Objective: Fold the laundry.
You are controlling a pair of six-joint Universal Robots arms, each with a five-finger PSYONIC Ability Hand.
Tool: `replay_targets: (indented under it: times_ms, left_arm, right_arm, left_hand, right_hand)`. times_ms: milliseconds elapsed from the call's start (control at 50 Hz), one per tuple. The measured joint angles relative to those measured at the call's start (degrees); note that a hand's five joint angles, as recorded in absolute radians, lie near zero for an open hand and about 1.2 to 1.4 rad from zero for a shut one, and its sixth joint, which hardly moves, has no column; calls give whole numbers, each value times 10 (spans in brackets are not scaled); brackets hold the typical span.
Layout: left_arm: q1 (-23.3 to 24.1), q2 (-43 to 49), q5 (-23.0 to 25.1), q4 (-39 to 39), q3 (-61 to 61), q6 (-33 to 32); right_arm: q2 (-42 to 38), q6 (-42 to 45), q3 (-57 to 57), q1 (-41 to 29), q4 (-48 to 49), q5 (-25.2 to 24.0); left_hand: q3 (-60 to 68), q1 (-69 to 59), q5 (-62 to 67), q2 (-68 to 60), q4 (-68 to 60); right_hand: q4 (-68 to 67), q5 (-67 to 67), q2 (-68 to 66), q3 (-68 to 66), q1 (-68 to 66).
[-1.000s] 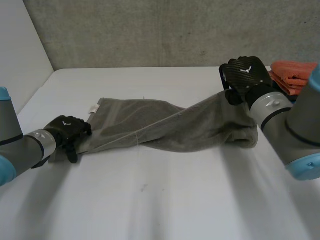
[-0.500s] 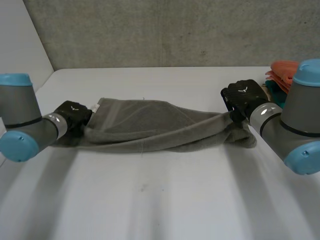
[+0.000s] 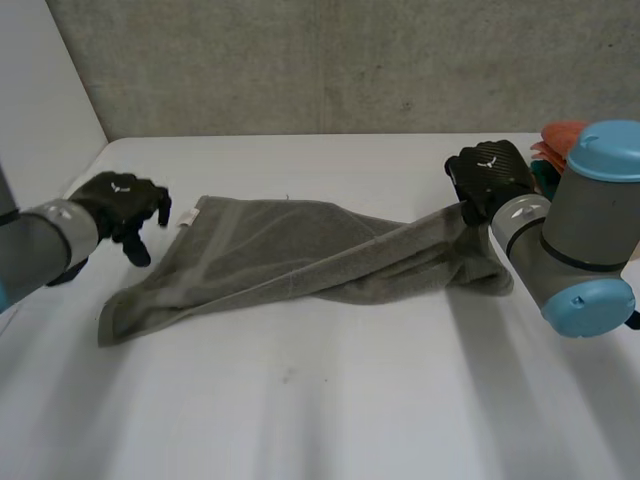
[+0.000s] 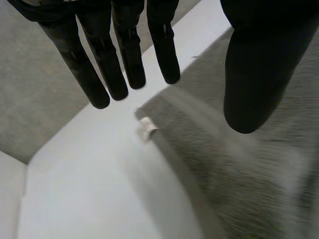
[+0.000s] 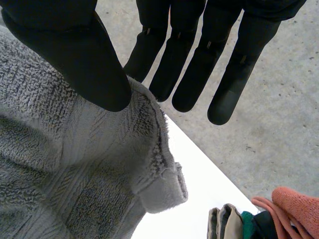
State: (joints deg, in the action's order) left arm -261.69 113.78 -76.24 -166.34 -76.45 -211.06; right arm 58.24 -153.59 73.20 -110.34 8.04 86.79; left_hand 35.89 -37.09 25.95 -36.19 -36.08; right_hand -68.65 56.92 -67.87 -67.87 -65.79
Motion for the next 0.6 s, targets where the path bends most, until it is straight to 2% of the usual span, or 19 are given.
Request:
replay_targets:
  times_ms: [120,280,360,500,600]
  left_arm:
    - [-12,-55,31,8,-104,-5]
    - [-18,-60,43,14,-169,-18]
    - [-20,-45,39,14,-175,-20]
    - [-33,-6,29,-1,-161,-24]
    - [-40,25,20,-18,-138,-31]
  right_arm:
    - [-10,0,-12,1,-1,1]
    - [-27,0,-30,1,-3,2]
    - [-31,0,-33,1,-3,2]
    - [-30,0,-34,4,-5,1]
    - [-28,0,-33,4,-6,1]
  left_hand:
    - [48,-39,44,-45,-46]
    - [48,-37,44,-45,-45]
    - [27,-11,22,-23,-20]
    - [-79,97,-91,85,91]
    - [-87,100,-100,96,102]
  right_hand:
    - [0,0,0,0,0]
    - [0,0,0,-3,0]
    - [0,0,0,-3,0]
    - [0,0,0,-3,0]
    - [0,0,0,-3,0]
